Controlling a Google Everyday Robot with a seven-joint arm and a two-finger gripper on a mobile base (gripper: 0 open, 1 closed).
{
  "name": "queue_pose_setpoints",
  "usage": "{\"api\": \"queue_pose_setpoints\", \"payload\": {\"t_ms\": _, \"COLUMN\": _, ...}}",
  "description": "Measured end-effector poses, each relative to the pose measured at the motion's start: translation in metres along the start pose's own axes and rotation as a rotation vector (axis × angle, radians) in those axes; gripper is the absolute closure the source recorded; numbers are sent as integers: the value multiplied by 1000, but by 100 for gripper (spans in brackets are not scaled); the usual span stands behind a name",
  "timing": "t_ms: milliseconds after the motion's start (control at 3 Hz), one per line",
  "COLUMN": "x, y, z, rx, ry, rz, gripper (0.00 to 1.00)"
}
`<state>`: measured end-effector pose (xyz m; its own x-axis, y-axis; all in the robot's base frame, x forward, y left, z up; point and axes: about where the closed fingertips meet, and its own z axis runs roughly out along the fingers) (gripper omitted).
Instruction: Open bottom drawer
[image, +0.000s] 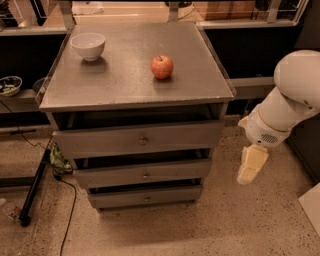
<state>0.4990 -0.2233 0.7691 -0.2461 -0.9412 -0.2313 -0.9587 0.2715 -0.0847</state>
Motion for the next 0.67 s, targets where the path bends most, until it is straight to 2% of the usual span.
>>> {"api": "queue_pose_setpoints", "payload": {"t_ms": 667, "x": 1, "y": 0, "z": 9, "rx": 20, "ry": 0, "rz": 5, "gripper": 0}}
